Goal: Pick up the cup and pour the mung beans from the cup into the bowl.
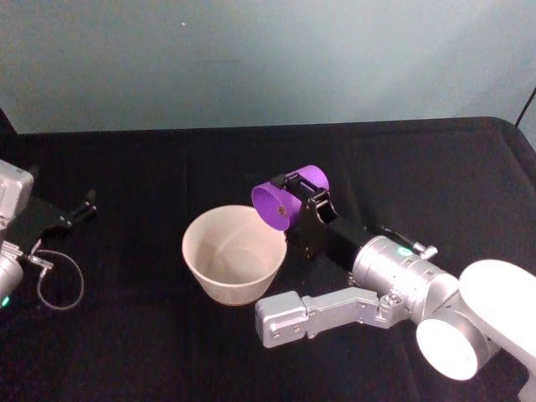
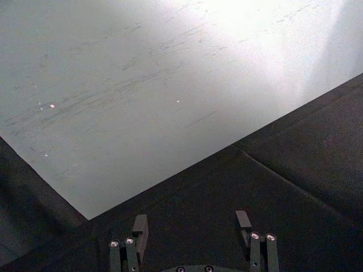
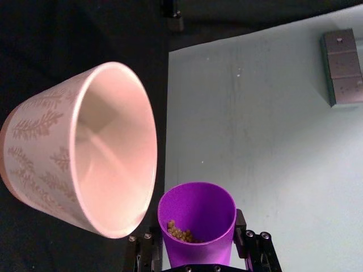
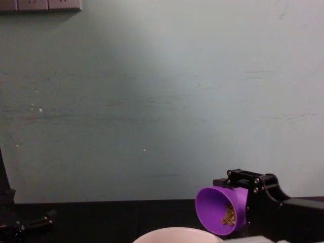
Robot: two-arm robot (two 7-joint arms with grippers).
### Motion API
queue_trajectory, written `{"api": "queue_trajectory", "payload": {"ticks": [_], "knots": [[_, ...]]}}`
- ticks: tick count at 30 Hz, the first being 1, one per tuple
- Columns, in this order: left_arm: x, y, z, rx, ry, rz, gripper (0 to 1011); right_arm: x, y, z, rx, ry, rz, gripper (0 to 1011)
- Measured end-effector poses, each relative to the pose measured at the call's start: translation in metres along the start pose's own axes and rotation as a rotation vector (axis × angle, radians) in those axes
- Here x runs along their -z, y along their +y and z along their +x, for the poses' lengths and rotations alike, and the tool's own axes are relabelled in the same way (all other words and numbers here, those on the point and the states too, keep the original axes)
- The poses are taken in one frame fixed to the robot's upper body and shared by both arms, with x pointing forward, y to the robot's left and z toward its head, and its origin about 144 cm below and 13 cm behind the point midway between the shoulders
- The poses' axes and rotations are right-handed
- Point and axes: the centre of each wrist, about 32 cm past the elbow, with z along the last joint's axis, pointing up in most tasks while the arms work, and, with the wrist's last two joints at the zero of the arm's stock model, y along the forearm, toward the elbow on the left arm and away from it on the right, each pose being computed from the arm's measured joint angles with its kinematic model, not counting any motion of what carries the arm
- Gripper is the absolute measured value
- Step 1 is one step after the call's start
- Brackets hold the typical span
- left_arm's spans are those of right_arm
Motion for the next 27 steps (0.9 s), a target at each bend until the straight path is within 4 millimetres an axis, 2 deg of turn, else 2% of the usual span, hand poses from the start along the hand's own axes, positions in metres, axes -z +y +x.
{"api": "queue_trajectory", "payload": {"ticks": [27], "knots": [[0.0000,0.0000,0.0000,0.000,0.000,0.000,1000,0.0040,0.0047,0.0075,0.011,-0.115,-0.014,739]]}}
